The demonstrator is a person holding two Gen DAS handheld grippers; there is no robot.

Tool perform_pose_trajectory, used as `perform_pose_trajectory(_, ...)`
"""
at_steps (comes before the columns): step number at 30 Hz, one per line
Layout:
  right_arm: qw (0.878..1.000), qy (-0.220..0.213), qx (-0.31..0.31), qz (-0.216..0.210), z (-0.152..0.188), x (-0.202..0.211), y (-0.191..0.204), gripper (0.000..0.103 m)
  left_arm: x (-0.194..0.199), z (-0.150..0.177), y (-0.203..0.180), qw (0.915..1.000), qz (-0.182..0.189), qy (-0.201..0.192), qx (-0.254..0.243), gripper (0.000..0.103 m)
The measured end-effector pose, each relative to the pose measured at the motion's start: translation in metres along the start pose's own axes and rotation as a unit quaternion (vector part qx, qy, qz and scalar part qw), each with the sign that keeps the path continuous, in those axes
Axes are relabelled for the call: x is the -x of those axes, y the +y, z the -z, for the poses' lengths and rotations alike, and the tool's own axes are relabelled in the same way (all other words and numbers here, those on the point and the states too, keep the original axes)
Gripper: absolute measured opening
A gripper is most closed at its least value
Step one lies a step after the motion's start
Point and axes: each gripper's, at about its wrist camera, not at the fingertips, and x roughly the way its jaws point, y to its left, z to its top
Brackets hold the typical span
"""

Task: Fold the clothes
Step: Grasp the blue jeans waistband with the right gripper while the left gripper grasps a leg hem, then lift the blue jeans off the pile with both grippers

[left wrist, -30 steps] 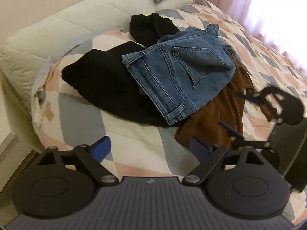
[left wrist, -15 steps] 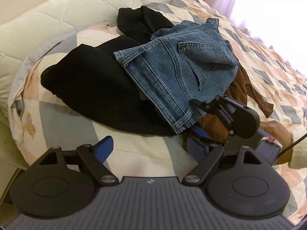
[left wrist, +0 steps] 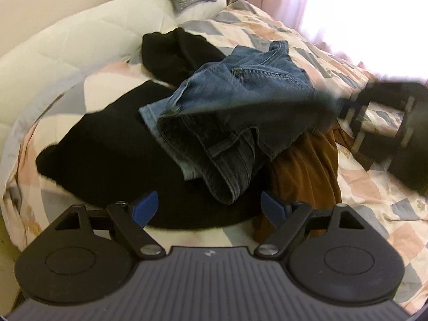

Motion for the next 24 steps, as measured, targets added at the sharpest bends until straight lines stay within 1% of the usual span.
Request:
perform_pose_trajectory(2, 0.998, -0.004, -0.058, 0.013, -0.017, 0.006, -0.031, 0.006, -0.006, -0.006, -0.003, 1.0, 0.002, -0.003, -0.003, 0.082)
perform_pose_trajectory(4, 0.994, -0.004, -0.106, 0.026, -0.029, 0.008, -0.06, 0.007, -0.014, -0.013, -0.007, 0.9999, 0.006, -0.008, -0.001, 0.082)
perform_pose_trajectory(6, 0.989, -0.002, -0.145, 0.035, -0.036, 0.008, -0.081, 0.007, -0.021, -0.019, -0.011, 0.9999, 0.011, -0.012, 0.002, 0.082)
perform_pose_trajectory(8, 0.984, -0.001, -0.172, 0.038, -0.035, 0.01, -0.096, 0.007, -0.032, -0.021, -0.016, 0.9998, 0.013, -0.01, 0.006, 0.084)
perform_pose_trajectory(13, 0.981, 0.0, -0.188, 0.052, -0.031, 0.018, -0.109, 0.007, -0.061, -0.012, -0.021, 0.9991, 0.022, 0.014, 0.034, 0.084)
perform_pose_trajectory(17, 0.979, 0.002, -0.195, 0.055, -0.031, 0.007, -0.116, 0.008, -0.078, -0.007, -0.022, 0.9977, 0.026, 0.017, 0.06, 0.084)
perform_pose_trajectory(19, 0.978, 0.004, -0.2, 0.054, -0.031, 0.002, -0.122, 0.008, -0.085, -0.006, -0.016, 0.9957, 0.027, 0.013, 0.087, 0.083)
perform_pose_trajectory(21, 0.978, 0.006, -0.203, 0.056, -0.03, -0.004, -0.127, 0.008, -0.091, -0.005, -0.008, 0.9916, 0.033, 0.008, 0.125, 0.079)
perform_pose_trajectory(24, 0.975, 0.009, -0.213, 0.062, -0.028, -0.008, -0.133, 0.009, -0.097, -0.001, 0.001, 0.9834, 0.056, 0.001, 0.172, 0.062)
